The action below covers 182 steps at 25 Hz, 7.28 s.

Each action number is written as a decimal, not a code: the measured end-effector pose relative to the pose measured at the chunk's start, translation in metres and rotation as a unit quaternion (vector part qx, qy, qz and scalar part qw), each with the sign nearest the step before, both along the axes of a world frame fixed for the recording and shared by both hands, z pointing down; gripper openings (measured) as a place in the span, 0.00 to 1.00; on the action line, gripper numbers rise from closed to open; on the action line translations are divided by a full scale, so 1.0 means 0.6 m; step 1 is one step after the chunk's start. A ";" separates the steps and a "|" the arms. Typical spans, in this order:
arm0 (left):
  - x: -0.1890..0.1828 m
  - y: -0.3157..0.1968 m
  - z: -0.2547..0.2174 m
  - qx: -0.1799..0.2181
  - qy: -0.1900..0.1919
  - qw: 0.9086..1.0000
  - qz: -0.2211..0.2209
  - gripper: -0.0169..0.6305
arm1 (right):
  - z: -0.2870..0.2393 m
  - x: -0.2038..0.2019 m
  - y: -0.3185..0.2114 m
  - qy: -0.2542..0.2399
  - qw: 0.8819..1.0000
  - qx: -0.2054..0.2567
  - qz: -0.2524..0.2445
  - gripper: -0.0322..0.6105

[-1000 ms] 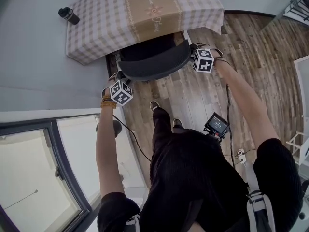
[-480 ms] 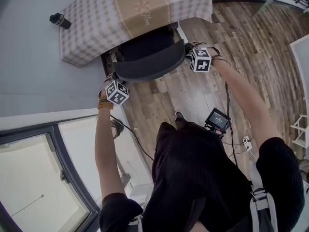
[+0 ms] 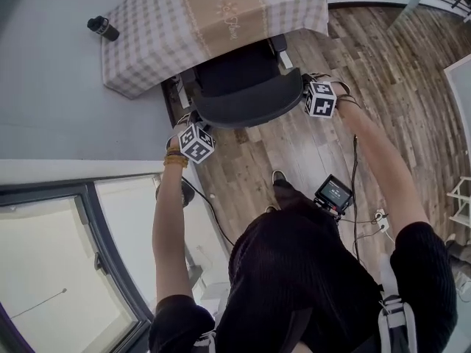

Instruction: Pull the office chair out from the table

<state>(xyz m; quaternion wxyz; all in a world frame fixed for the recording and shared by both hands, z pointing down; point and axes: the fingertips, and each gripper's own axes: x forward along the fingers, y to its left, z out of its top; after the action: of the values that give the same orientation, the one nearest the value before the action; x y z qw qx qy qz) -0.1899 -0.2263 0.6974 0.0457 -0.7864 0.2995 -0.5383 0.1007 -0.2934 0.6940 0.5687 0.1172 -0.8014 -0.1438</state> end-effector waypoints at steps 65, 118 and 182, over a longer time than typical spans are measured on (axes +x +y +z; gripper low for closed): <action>0.159 0.509 -0.007 -0.015 -0.001 0.999 -0.052 0.27 | -0.004 0.152 0.471 -0.015 0.999 0.031 0.010 0.33; 0.162 0.773 -0.347 0.327 0.273 0.860 -0.281 0.38 | -0.359 0.163 0.753 -0.477 0.859 0.137 0.127 0.41; 0.392 0.778 -0.452 0.424 0.367 0.782 -0.273 0.05 | -0.460 0.022 0.870 -0.614 0.756 0.128 0.189 0.05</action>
<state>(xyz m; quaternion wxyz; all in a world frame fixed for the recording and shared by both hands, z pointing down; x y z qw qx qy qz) 0.0454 0.2406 0.4262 0.1121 -0.7112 0.6937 -0.0178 0.1140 0.2288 0.4182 -0.0500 0.4008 -0.9142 -0.0319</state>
